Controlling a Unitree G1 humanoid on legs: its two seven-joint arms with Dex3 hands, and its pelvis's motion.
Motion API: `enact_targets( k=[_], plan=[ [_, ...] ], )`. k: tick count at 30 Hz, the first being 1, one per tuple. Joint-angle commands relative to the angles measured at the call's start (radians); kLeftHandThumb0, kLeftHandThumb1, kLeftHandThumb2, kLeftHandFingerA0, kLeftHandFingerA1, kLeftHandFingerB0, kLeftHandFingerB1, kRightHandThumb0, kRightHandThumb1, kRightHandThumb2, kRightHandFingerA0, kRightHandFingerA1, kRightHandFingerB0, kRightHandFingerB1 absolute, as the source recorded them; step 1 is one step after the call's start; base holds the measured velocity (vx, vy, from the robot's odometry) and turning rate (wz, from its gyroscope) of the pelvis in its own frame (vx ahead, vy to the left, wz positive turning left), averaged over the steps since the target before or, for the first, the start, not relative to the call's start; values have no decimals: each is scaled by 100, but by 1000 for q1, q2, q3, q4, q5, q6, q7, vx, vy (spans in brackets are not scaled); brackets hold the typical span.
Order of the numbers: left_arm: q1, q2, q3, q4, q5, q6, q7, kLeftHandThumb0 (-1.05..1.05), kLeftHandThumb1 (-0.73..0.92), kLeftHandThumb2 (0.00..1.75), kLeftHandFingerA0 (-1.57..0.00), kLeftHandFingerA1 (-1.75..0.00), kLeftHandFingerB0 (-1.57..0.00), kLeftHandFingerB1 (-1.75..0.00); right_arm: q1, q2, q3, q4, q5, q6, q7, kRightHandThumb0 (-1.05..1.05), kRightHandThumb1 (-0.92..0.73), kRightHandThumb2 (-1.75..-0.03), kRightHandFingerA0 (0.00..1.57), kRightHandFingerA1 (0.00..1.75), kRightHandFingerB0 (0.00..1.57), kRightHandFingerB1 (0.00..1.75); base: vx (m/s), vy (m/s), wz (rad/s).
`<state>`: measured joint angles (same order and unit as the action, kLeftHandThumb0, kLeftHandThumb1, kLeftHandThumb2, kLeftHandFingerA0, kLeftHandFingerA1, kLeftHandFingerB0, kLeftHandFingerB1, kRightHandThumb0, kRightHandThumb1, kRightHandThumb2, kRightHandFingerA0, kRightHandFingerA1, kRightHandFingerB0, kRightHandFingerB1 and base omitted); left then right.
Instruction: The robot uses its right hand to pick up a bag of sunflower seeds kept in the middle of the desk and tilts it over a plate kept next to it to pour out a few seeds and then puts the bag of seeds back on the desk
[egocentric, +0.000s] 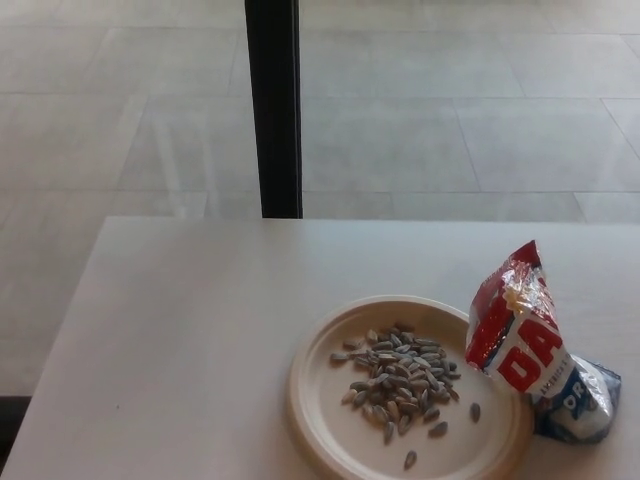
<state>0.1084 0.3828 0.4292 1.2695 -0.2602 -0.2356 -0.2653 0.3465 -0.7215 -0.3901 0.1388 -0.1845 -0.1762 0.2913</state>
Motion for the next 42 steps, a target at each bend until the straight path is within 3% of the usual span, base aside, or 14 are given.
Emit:
enact_targets(
  k=[1, 10, 13, 16, 18, 19, 20, 22, 26, 31, 35, 36, 40, 42],
  plan=[
    [8, 1, 27, -1, -19, -23, -14, -91, 87, 67, -42, -64, -37, -41, -78, -70, -506, 579, 496, 34, 174, -105, -65, -99, 0, 10, 0, 1, 0, 0, 0],
    [9, 0, 49, 1, -39, -5, -14, -89, 86, 66, -38, -60, -37, -40, -210, 62, -838, 862, 711, 55, -164, -77, -57, -90, 0, 22, 3, 15, 0, 0, 0],
    [16, -1, 56, 4, -41, -11, -16, -96, 69, 87, -37, -63, -33, -45, -226, 88, -876, 927, 730, 53, -196, -53, -71, -61, 0, 27, 5, 31, 0, 0, 0],
    [14, 0, 70, 15, -52, 14, -17, -94, 73, 79, -35, -61, -35, -44, -246, 121, -934, 1000, 775, 96, -225, -51, -61, -81, 0, 36, 3, 37, 0, 0, 0],
    [20, 1, 71, 14, -51, 16, -15, -88, 86, 66, -34, -57, -38, -42, -255, 141, -938, 1015, 770, 110, -257, -45, -73, -62, 0, 41, 7, 32, 0, 0, 0],
    [25, -1, 80, 11, -59, 23, -15, -89, 70, 113, -35, -62, -30, -50, -268, 159, -957, 1019, 782, 108, -275, -44, -72, -62, 0, 32, 7, 32, 0, 0, 0],
    [29, -4, 89, 14, -66, 25, -14, -89, 84, 66, -35, -53, -38, -39, -272, 179, -959, 1026, 781, 95, -264, -50, -61, -83, 0, 18, 4, 34, 0, 0, 0],
    [31, -9, 120, 12, -101, 62, -19, -89, 83, 65, -34, -54, -36, -38, -259, 255, -932, 959, 745, 92, -280, -54, -71, -61, 0, 34, 3, 37, 0, 0, 0],
    [45, -12, 141, 21, -110, 92, -5, -86, 83, 65, -38, -56, -37, -39, -185, 490, -870, 597, 705, 161, -301, -55, -60, -82, 0, 48, 2, 42, 0, 0, 0],
    [62, -7, 130, 29, -83, 95, 12, -85, 86, 66, -39, -59, -35, -40, -179, 499, -855, 628, 664, 184, -253, -55, -65, -60, 0, 65, 8, 49, 0, 0, 0],
    [66, -6, 133, 28, -77, 91, 4, -86, 84, 66, -41, -59, -35, -40, -169, 528, -830, 596, 639, 197, -240, -36, -53, -105, 9, 61, 0, 52, 0, 0, 0],
    [65, -5, 130, 29, -71, 93, -2, -87, 84, 66, -40, -59, -34, -39, -189, 503, -825, 676, 626, 172, -233, -52, -62, -57, 0, 80, 16, 44, 0, 0, 0],
    [58, -5, 125, 33, -62, 106, -2, -86, 84, 65, -41, -59, -35, -39, -237, 377, -793, 998, 580, 65, -193, -61, -44, -80, 1, 47, 14, 45, 0, 0, 0],
    [60, -6, 120, 35, -55, 102, -15, -88, 84, 65, -40, -57, -34, -39, -237, 373, -786, 1017, 581, 51, -182, -58, -60, -59, 2, 44, 22, 33, 0, 0, 0]
  ],
)
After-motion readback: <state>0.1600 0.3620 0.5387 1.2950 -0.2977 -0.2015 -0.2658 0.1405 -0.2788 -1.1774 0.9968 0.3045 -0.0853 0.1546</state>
